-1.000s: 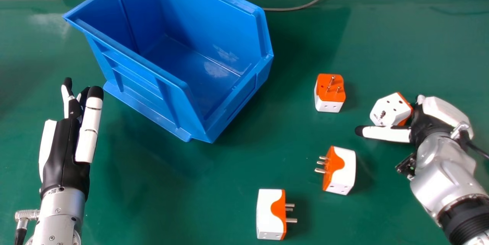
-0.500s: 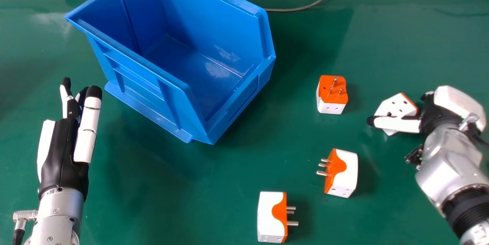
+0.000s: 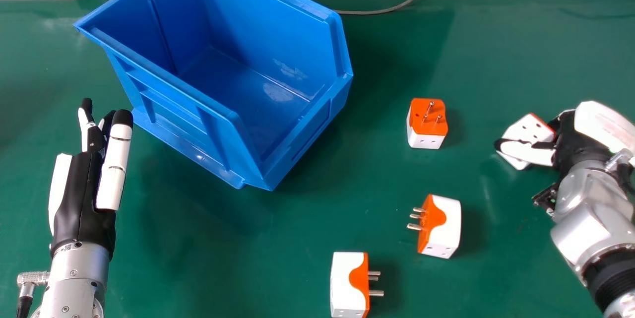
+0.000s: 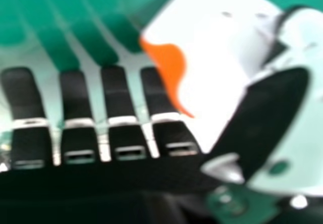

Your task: Pick all objects and put in blue box

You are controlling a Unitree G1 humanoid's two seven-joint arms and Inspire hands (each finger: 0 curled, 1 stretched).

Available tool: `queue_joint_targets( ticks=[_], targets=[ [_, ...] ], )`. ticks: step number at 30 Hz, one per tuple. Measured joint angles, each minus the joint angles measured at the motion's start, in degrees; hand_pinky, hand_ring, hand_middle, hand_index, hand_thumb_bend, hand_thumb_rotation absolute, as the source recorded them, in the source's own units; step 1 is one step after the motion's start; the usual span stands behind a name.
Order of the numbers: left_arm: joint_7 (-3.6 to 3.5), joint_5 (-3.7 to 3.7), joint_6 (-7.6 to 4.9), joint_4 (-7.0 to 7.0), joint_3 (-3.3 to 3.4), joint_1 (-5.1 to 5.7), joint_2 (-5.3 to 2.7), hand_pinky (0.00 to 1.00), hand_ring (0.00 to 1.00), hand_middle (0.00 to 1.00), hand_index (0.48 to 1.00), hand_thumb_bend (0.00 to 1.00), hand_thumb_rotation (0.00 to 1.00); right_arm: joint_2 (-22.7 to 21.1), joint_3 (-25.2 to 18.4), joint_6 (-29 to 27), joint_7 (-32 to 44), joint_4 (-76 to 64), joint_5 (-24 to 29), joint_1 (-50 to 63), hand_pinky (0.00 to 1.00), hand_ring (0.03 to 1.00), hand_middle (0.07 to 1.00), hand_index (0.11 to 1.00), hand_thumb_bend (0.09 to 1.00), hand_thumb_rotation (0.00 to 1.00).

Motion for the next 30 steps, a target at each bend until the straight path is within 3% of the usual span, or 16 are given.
queue_joint_targets(
  ticks=[3,6,14,26,30],
  targets=[
    [0.01,0.01,0.6,-0.31,0.0,0.05,0.0,1.0,1.0,0.98,0.997,0.57,1.0,0.15,-0.04,-0.13,-0.1,2.24,0.02,-1.47,0.36,0.458,0.546,0.582,0.51,0.35],
    [0.02,0.03,1.0,-0.5,0.02,0.13,0.0,1.0,1.0,0.98,0.997,0.58,1.0,0.11,0.23,-0.02,0.0,3.29,-0.05,-2.13,0.31,0.417,0.53,0.55,0.511,0.23],
    [-0.02,0.26,1.47,-1.79,0.03,0.7,0.0,1.0,1.0,0.98,0.998,0.58,1.0,-1.19,2.57,-0.06,2.44,2.76,-1.71,-2.15,0.34,0.405,0.513,0.558,0.505,0.12],
    [-0.03,0.28,2.18,-2.68,0.16,1.75,0.01,1.0,1.0,0.98,0.998,0.58,1.0,-0.69,-0.63,-0.15,2.1,1.01,2.3,-1.14,0.37,0.407,0.516,0.55,0.504,0.06],
    [-0.03,0.28,2.21,-3.05,0.15,1.82,0.01,0.99,1.0,0.98,0.998,0.59,1.0,-0.37,-1.22,-0.04,1.34,0.17,2.65,-0.44,0.3,0.399,0.514,0.532,0.505,0.03]
  ],
)
